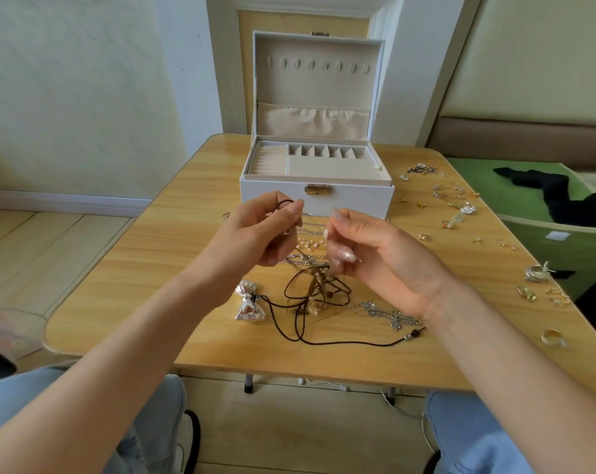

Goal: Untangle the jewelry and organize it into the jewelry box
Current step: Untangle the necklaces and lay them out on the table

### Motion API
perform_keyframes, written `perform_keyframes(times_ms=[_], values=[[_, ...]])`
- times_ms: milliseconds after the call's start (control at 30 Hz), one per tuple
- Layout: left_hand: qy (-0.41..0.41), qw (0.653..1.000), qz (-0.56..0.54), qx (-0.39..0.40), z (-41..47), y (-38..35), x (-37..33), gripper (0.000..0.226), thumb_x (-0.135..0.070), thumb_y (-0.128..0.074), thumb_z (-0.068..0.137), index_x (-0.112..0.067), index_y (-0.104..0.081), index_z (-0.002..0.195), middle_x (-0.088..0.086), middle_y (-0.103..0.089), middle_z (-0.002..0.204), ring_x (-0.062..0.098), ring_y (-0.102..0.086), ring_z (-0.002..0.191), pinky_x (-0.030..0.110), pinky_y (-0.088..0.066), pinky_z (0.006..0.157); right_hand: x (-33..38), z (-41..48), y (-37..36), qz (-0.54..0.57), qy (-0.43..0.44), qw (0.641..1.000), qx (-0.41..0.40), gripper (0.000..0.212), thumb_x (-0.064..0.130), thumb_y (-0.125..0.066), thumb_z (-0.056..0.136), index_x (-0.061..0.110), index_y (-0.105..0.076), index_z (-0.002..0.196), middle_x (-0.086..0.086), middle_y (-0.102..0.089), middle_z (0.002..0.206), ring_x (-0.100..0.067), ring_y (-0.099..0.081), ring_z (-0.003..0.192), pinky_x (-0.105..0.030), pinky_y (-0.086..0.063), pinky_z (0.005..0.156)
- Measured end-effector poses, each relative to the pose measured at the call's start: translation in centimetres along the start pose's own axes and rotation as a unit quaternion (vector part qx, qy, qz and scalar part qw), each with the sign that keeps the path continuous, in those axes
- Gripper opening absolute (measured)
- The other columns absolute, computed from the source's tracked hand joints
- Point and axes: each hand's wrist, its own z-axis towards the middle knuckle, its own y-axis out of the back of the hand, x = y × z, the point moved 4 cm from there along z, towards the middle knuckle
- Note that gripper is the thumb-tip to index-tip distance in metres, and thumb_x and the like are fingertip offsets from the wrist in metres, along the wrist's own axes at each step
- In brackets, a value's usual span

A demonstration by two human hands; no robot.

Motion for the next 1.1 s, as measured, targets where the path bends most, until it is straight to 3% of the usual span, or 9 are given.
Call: perform_keyframes(times_ms=[100,233,433,733,1000,1100], values=[[0.003,0.999,0.041,-0.012,0.1,0.3,0.0,0.024,-0.03,-0.052,0.088,-0.008,-0.055,0.081,-0.006,-0.043,0.046,0.007,-0.033,0.042,0.014,-0.029,0.045,0.1,0.0,0.2,0.015,0.005,1.0,-0.008,0.02,0.029,-0.053,0.083,0.01,-0.055,0.074,0.002,-0.036,0.051,-0.013,-0.038,0.056,-0.023,-0.039,0.062],[0.011,0.998,0.062,0.003,-0.1,0.2,-0.1,0.023,-0.033,-0.054,0.085,-0.011,-0.061,0.083,0.003,-0.058,0.055,0.008,-0.039,0.046,0.012,-0.032,0.045,0.6,-0.2,0.9,-0.045,0.027,0.998,-0.026,0.022,0.03,-0.053,0.082,0.009,-0.058,0.076,-0.001,-0.046,0.052,-0.015,-0.05,0.056,-0.028,-0.046,0.068],[0.032,0.996,0.074,-0.028,-0.1,0.7,0.1,0.023,-0.019,-0.047,0.096,-0.013,-0.058,0.076,0.005,-0.058,0.051,0.014,-0.045,0.042,0.018,-0.034,0.041,1.7,-0.5,1.9,-0.177,0.128,0.971,-0.093,0.019,0.029,-0.061,0.082,0.015,-0.064,0.069,0.004,-0.066,0.076,-0.008,-0.06,0.08,-0.026,-0.047,0.079],[0.061,0.989,0.127,-0.037,-0.6,1.7,0.4,0.029,-0.024,-0.044,0.097,-0.007,-0.061,0.082,0.003,-0.049,0.043,0.011,-0.038,0.037,0.016,-0.031,0.04,2.9,-1.5,3.9,0.037,0.211,0.969,-0.126,0.02,0.011,-0.042,0.081,0.009,-0.045,0.061,-0.004,-0.055,0.06,-0.017,-0.055,0.064,-0.026,-0.05,0.064],[0.093,0.981,0.168,-0.036,-1.7,2.5,0.7,0.029,-0.017,-0.045,0.097,-0.003,-0.062,0.079,0.011,-0.06,0.049,0.01,-0.041,0.036,0.015,-0.032,0.039,2.7,-2.4,4.2,0.064,0.217,0.968,-0.109,0.022,0.007,-0.037,0.08,0.007,-0.04,0.058,-0.008,-0.061,0.065,-0.019,-0.06,0.068,-0.029,-0.051,0.067],[0.115,0.977,0.17,-0.051,-2.0,3.6,0.7,0.029,-0.014,-0.043,0.097,-0.003,-0.064,0.08,0.013,-0.06,0.049,0.012,-0.04,0.036,0.015,-0.031,0.038,3.1,-2.5,4.8,0.01,0.202,0.972,-0.12,0.022,0.009,-0.038,0.077,0.009,-0.041,0.056,-0.009,-0.063,0.066,-0.019,-0.061,0.068,-0.026,-0.05,0.062]])
